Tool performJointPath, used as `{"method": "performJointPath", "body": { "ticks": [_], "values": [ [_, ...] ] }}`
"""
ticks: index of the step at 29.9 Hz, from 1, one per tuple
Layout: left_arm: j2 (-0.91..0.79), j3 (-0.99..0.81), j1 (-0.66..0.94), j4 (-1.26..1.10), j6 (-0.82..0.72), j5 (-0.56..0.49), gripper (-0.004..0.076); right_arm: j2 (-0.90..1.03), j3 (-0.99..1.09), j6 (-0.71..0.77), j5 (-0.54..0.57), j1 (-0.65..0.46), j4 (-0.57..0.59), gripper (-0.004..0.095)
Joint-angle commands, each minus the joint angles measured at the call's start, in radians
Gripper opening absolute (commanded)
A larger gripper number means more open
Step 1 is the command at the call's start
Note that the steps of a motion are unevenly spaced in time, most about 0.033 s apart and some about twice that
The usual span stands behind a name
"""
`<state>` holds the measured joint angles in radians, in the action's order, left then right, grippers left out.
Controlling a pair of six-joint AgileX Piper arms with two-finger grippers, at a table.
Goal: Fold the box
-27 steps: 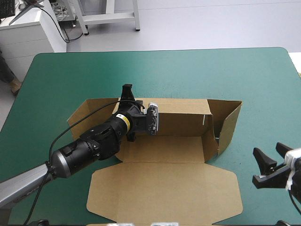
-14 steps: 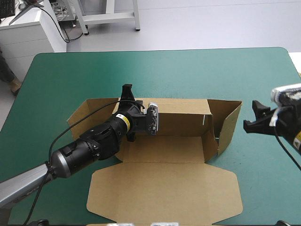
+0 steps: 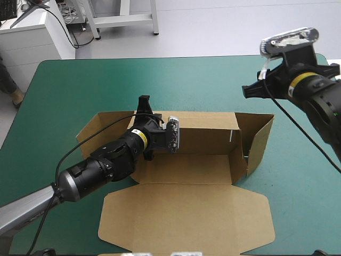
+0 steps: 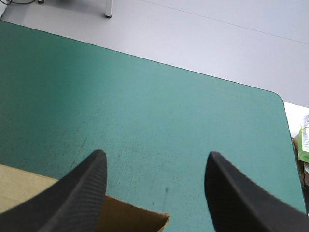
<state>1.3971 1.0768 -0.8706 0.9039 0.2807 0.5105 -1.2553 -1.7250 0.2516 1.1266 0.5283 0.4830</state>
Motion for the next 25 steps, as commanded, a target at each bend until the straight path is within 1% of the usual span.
{"method": "performJointPath", "body": {
  "ticks": [1,5,8,13,18,25],
  "values": [
    [-0.026,0.019,-0.008,-0.014,-0.019,-0.010,-0.0008,-0.076,-0.119,-0.089,-0.029,-0.080,-0.085,0.0536],
    [-0.026,0.019,-0.008,-0.014,-0.016,-0.010,-0.0008,-0.169,-0.186,-0.212,-0.031,-0.238,-0.320,0.0536],
    [-0.026,0.019,-0.008,-0.014,-0.016,-0.010,-0.0008,-0.231,-0.193,-0.299,-0.039,-0.330,-0.449,0.0536],
    [-0.026,0.019,-0.008,-0.014,-0.016,-0.019,-0.0008,-0.327,-0.193,-0.378,-0.044,-0.420,-0.540,0.0536],
    [-0.026,0.019,-0.008,-0.014,-0.016,-0.019,-0.0008,-0.413,-0.193,-0.457,-0.033,-0.460,-0.645,0.0536],
    [-0.026,0.019,-0.008,-0.014,-0.016,-0.020,-0.0008,-0.483,-0.193,-0.506,0.075,-0.460,-0.669,0.0536]
  ]
}}
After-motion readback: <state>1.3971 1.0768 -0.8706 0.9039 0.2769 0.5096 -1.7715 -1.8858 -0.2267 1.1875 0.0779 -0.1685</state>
